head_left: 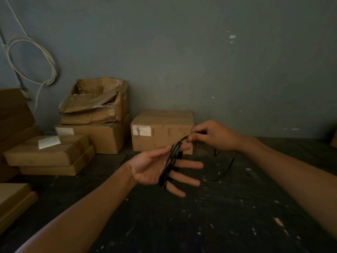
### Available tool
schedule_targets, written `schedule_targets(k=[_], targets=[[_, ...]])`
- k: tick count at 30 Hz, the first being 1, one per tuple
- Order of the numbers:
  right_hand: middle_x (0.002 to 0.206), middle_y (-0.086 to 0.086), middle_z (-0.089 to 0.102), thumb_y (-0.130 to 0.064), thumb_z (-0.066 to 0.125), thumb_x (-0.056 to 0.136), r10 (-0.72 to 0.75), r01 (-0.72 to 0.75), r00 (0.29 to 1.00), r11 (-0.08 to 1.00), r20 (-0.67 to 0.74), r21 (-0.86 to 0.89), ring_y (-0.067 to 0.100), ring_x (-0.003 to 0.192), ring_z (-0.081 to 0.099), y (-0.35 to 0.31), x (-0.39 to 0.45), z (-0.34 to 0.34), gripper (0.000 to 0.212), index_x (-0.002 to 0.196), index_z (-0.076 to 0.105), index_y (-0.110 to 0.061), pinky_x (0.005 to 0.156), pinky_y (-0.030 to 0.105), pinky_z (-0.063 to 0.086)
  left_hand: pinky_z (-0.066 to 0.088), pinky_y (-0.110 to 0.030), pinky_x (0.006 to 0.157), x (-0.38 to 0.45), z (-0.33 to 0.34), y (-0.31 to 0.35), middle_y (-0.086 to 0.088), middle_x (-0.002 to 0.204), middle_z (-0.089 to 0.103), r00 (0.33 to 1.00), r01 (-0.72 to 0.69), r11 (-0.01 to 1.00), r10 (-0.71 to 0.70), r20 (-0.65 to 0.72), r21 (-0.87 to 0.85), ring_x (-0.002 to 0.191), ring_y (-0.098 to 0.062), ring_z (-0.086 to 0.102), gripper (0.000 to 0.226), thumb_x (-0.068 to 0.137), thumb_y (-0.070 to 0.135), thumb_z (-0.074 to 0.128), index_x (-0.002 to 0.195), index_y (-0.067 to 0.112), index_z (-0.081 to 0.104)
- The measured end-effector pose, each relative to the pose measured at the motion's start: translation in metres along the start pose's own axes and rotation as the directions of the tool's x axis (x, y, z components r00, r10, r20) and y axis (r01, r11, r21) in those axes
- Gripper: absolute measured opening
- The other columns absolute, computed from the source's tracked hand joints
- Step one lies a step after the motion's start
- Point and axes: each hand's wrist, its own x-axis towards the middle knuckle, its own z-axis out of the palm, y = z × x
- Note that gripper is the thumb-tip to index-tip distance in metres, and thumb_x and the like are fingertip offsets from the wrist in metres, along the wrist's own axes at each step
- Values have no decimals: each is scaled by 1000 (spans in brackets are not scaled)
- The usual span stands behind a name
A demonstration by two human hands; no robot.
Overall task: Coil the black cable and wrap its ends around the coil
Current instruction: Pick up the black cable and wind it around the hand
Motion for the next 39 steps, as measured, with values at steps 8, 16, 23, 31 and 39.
schedule_targets(k=[8, 16, 23, 31, 39], targets=[[66, 12, 34, -53, 59, 85, 168, -124, 986, 759, -9, 639, 22, 57, 29, 3, -13, 27, 37, 68, 63, -21, 55, 28, 30, 11, -76, 102, 5, 14, 22, -18, 156, 30, 938, -343, 929, 347, 9, -141, 139, -54, 21, 42, 100, 38, 41, 140, 29, 49], [68, 3, 38, -44, 46, 96, 153, -53, 986, 690, -74, 722, 12, 58, 32, 0, -4, 51, 35, 84, 63, -16, 56, 28, 28, 10, -75, 102, 18, 19, 27, -20, 156, 29, 900, -432, 882, 436, -20, -189, 137, -56, 22, 43, 101, 37, 38, 143, 28, 45], [54, -8, 33, -41, 39, 100, 243, -144, 969, 686, -38, 713, 8, 48, 29, 7, -12, 69, 39, 84, 59, -11, 50, 24, 26, 9, -77, 103, 10, 14, 58, -20, 156, 28, 796, -605, 785, 587, -149, -137, 142, -53, 12, 43, 100, 36, 38, 142, 27, 43], [60, -7, 43, -36, 37, 103, 266, -251, 963, 860, 28, 445, 6, 53, 41, 0, -14, 79, 31, 88, 60, -20, 57, 25, 38, 27, -77, 100, 12, 4, 65, -19, 155, 32, 672, -692, 722, 651, -354, 14, 136, -55, 30, 43, 97, 40, 41, 139, 31, 46], [82, -8, 53, -29, 36, 103, 160, -175, 981, 973, 108, 152, 5, 76, 51, -23, -19, 92, 22, 95, 56, -23, 71, 25, 43, 32, -74, 99, 15, -25, 57, -12, 143, 48, 524, -616, 761, 589, -615, 204, 133, -49, 39, 36, 99, 44, 37, 133, 39, 50]])
